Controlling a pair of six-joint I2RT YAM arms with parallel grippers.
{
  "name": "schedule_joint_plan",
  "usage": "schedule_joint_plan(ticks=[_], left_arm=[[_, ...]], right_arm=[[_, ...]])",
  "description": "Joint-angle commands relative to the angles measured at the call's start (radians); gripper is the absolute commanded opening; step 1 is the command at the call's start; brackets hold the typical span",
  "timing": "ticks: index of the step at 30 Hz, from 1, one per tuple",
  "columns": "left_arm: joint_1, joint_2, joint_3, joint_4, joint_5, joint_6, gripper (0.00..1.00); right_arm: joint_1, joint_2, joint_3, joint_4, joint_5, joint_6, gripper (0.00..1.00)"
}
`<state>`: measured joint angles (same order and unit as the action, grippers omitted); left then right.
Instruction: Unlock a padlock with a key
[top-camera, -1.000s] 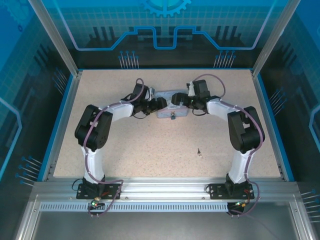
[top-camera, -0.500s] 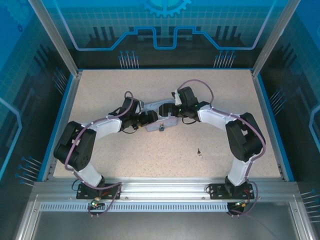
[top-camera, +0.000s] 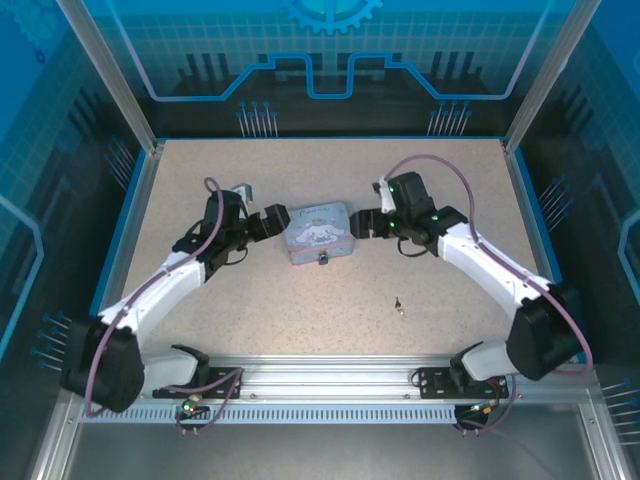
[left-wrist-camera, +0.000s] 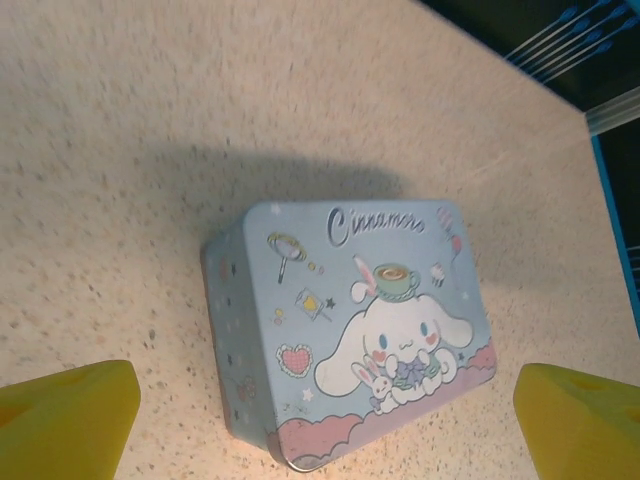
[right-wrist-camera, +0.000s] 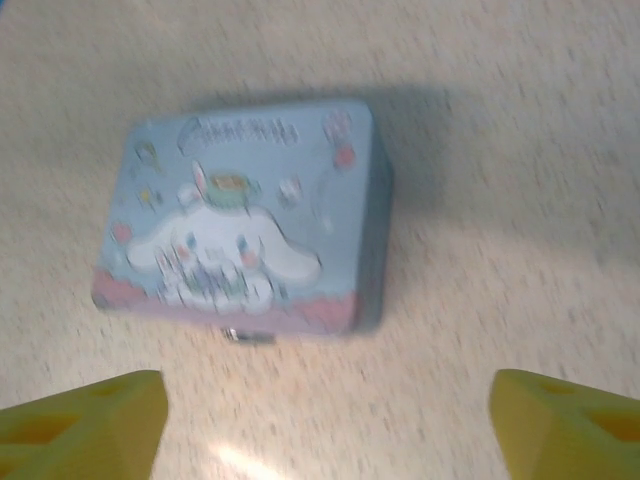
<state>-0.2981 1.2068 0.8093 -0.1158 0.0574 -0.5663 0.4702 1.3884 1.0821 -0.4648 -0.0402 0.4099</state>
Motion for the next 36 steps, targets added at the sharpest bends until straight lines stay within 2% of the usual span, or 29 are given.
schedule_joint_plan(ticks=[1,6,11,24,36], left_arm=[[0.002,-0.085,-0.017,-0.036,-0.078,0.075,0.98],[0.002,-0.158,-0.036,-0.03,-0.115,0.112,0.98],[0.002,-0.188,-0.053,-0.028,-0.125,0.13,0.99],[0.005,-0.206,-0.066,-0.043,-0.152,0.145,0.99],[0.008,-0.201,-0.06,-0.045,-0.162,0.146,0.99]], right_arm=[[-0.002,-0.041,-0.076,-0.251,0.016,0.039,0.76],[0.037,-0.044,-0.129,-0.374,0.044,0.097,0.65],[0.063,0.029,-0.168,-0.392,0.073,0.118,0.54],[0.062,0.147,-0.257,-0.341,0.094,0.16,0.43],[0.061,0.176,-0.279,-0.295,0.081,0.147,0.32]])
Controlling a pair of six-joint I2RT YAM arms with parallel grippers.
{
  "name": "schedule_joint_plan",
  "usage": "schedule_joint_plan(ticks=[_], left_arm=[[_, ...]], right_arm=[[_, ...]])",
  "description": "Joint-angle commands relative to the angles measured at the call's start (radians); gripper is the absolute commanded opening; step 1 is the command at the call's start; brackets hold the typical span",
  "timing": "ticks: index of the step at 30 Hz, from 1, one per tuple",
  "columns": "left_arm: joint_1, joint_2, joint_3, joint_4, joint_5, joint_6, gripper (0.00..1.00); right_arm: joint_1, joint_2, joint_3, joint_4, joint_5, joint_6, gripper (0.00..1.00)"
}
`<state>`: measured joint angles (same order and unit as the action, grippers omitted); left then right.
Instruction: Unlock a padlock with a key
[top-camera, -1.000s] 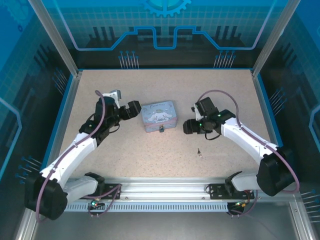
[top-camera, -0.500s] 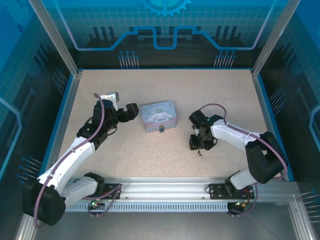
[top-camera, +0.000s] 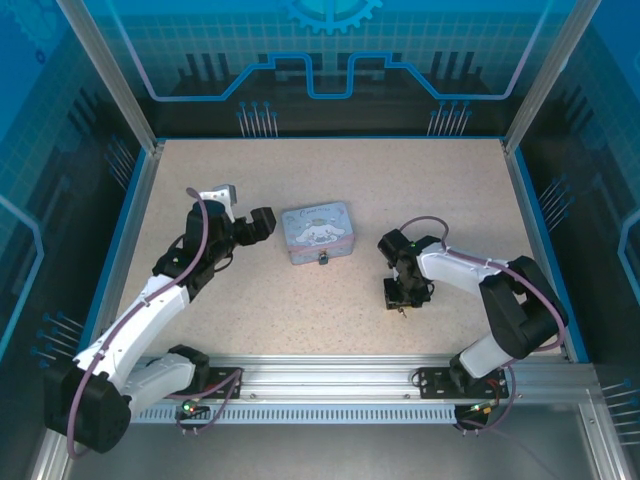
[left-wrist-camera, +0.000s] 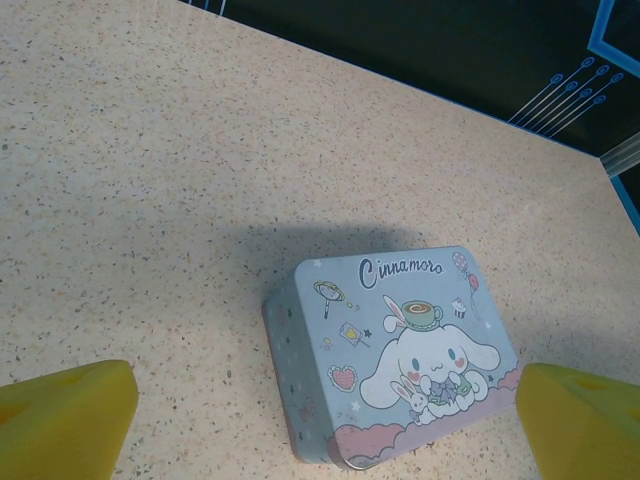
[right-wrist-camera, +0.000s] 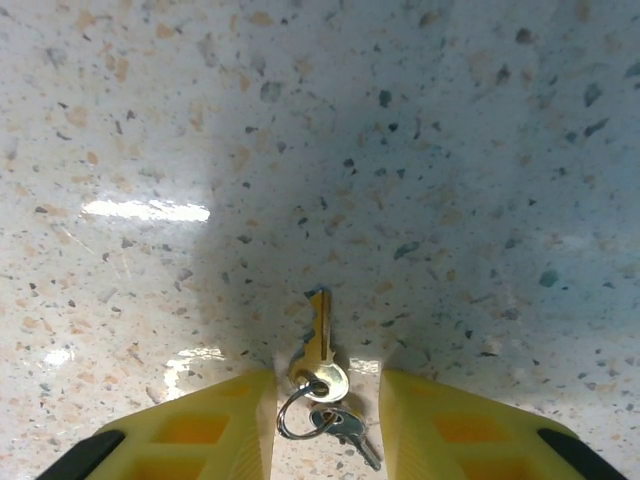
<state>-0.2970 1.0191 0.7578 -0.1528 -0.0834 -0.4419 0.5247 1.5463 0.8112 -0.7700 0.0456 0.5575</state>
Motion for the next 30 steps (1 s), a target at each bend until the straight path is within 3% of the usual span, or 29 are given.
schedule_joint_plan(ticks=[1,11,23,30], left_arm=[[0.007,-0.013,-0.01,-0.007,-0.02,0.02,0.99],[0.007,0.001,-0.007,-0.005,-0.012,0.018,0.99],[0.008,0.016,0.001,0.006,0.011,0.036,0.99],[0.007,0.002,0.007,0.053,0.115,0.061,0.99]], right_arm=[[0.008,0.02,-0.006,0.012,-0.003,-0.004,0.31],[0.008,0.034,0.009,0.024,0.008,-0.027,0.21],[0.015,-0.027,-0.01,0.063,-0.005,-0.062,0.0],[0.018,-0.152,-0.032,0.148,-0.067,-0.099,0.0]])
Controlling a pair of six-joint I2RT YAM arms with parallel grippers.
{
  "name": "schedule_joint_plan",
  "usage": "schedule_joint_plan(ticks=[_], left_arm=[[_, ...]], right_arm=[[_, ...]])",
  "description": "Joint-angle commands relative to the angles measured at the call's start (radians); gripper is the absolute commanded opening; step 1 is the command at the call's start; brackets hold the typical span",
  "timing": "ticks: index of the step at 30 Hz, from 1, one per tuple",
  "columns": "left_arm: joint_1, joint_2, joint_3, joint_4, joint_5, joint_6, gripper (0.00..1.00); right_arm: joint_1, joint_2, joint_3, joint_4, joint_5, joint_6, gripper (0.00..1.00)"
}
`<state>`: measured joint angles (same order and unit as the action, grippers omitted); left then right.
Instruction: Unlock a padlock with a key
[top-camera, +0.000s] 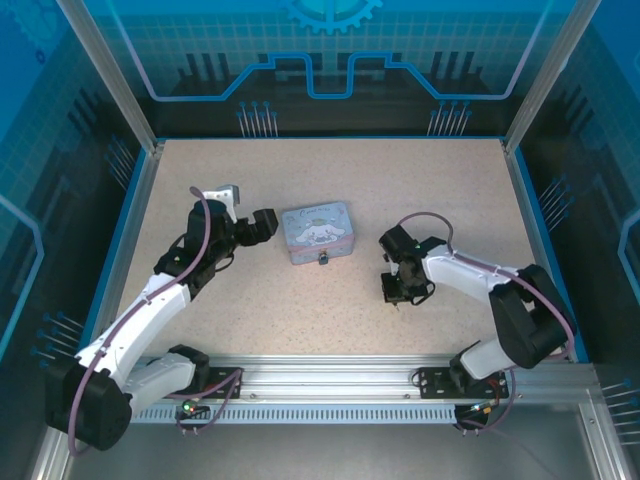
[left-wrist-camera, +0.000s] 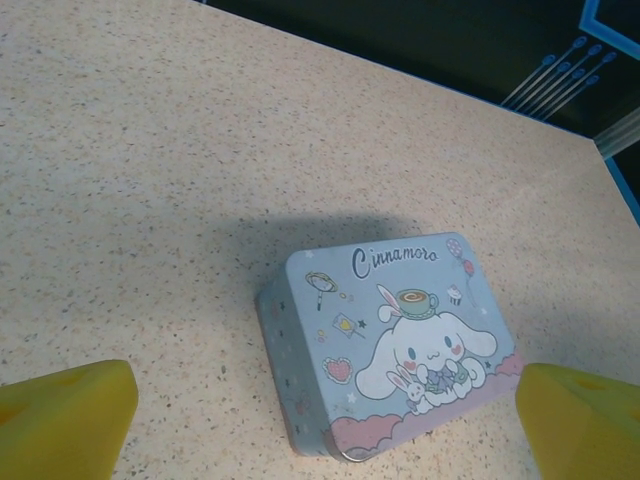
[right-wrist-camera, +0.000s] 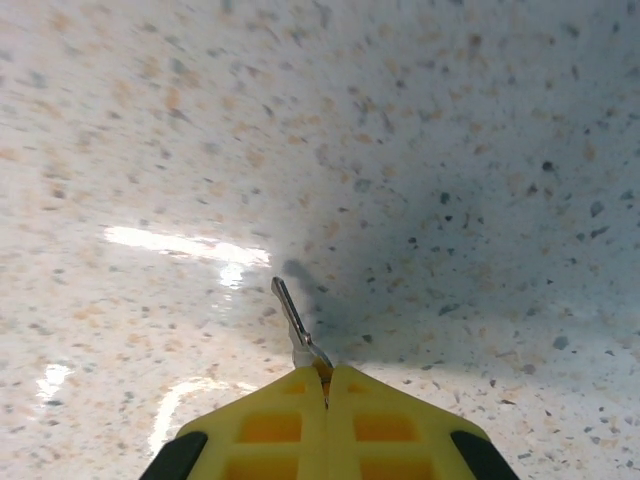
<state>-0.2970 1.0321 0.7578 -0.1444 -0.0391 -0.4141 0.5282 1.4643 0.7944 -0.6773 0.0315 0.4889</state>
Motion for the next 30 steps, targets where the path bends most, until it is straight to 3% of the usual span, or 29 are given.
schedule_joint_plan(ticks=[1,9,14,21,30], left_arm=[[0.007,-0.014,0.011,0.053,0.096,0.034,0.99],[0.006,-0.009,0.051,0.169,0.343,-0.064,0.98],[-0.014,0.055,0.087,0.327,0.485,-0.188,0.93],[-0.103,0.16,0.184,0.409,0.515,-0.196,0.85],[-0.193,0.273,0.245,0.499,0.534,-0.212,0.65]], right_arm=[[0.014,-0.105,-0.022,0.083,-0.073,-0.035,0.0],[-0.023,-0.376,-0.044,0.404,-0.287,0.009,0.0],[-0.045,-0.433,-0.025,0.697,-0.335,0.124,0.0],[-0.028,-0.387,0.032,0.856,-0.352,0.205,0.0],[0.021,-0.344,0.052,0.908,-0.353,0.241,0.0]])
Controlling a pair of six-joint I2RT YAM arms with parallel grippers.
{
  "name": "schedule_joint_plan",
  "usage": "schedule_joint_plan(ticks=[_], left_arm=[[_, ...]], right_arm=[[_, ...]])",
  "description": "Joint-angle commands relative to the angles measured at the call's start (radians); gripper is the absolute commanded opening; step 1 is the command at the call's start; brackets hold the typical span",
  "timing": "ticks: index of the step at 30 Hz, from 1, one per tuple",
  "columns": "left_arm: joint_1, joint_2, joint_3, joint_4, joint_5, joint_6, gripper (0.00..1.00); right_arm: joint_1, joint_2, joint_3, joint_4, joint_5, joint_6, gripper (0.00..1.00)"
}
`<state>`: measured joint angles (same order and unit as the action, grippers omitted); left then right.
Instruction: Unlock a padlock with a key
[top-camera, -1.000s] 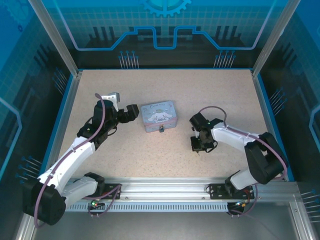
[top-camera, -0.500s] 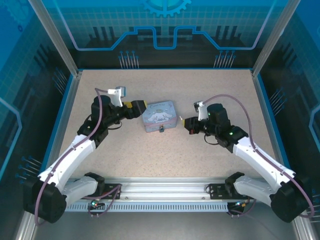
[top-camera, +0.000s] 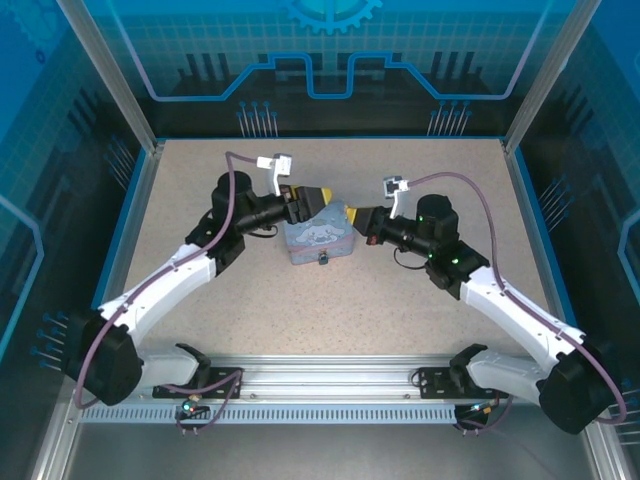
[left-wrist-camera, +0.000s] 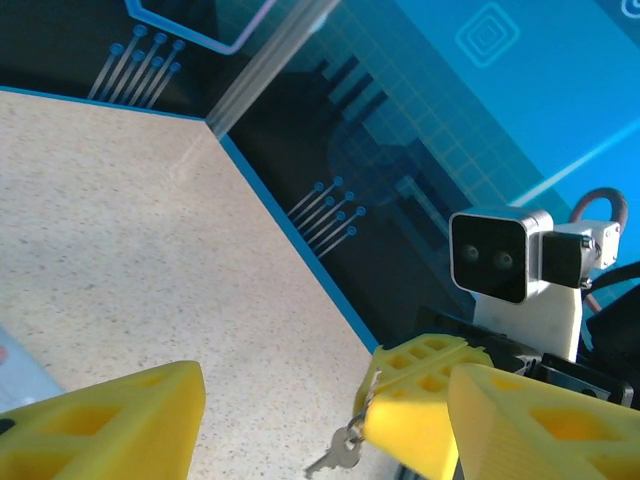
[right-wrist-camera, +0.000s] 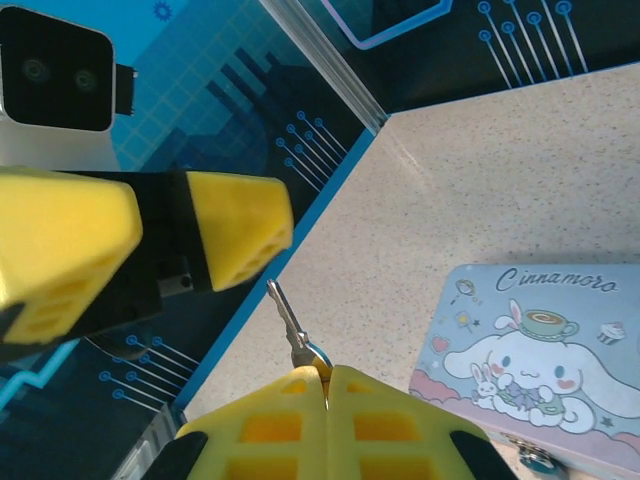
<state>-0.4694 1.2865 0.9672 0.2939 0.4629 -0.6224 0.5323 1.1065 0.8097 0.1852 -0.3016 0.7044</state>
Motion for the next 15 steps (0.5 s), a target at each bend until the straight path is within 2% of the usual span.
schedule_joint_plan(ticks=[1,4,9,15], left_arm=[[-0.027,0.026,0.036,0.068,0.033,-0.003,0.64],[-0.042,0.044,0.042,0.076,0.033,-0.009,0.59],[-0.062,0.071,0.046,0.087,0.038,-0.014,0.45],[-0.072,0.093,0.056,0.082,0.039,-0.014,0.23]], right_arm=[[0.019,0.019,0.04,0.043,-0.019,0.023,0.0],[0.027,0.027,0.045,0.049,-0.015,0.026,0.0],[0.034,0.042,0.051,0.055,-0.023,0.035,0.0],[0.041,0.05,0.056,0.059,-0.021,0.04,0.0]])
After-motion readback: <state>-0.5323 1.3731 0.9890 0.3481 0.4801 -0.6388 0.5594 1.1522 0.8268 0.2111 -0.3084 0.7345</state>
